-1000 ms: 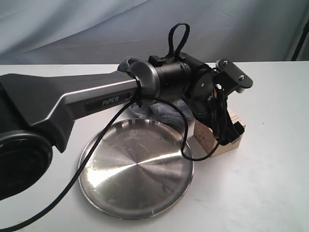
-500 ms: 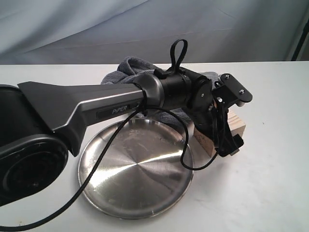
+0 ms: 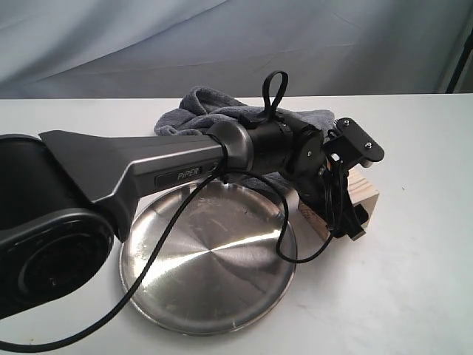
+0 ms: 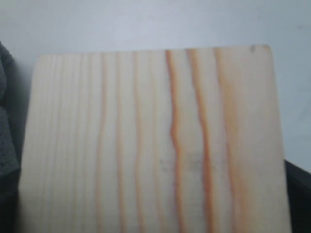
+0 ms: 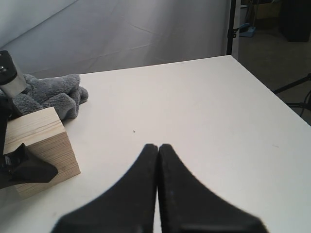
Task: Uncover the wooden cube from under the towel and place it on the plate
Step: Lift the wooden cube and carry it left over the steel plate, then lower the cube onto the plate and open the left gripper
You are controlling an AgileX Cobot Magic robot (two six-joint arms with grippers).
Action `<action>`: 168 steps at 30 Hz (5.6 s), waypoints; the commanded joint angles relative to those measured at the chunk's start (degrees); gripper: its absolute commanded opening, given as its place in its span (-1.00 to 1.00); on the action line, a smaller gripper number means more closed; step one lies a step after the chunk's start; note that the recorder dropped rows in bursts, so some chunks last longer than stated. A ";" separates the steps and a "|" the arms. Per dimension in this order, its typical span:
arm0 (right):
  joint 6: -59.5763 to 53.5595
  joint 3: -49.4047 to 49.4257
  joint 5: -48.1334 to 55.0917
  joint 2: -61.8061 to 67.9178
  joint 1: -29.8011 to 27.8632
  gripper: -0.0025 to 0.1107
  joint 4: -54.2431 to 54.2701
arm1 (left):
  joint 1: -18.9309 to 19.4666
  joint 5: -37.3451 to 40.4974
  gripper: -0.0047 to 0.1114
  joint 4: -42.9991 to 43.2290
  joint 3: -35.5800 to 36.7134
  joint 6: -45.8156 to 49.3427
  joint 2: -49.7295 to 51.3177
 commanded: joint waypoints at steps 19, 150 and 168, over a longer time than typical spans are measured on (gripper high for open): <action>-0.07 0.16 -0.12 -0.25 -0.20 -0.96 0.15 | -0.02 0.77 -0.81 0.35 -0.17 -0.46 -3.79; -0.07 0.16 -0.12 -0.25 -0.20 -0.96 0.15 | 9.31 -38.35 0.61 -2.81 64.48 -13.63 -43.89; -0.07 0.16 -0.12 -0.25 -0.20 -0.96 0.15 | 9.31 -36.54 -0.45 -2.81 64.36 -8.80 -53.43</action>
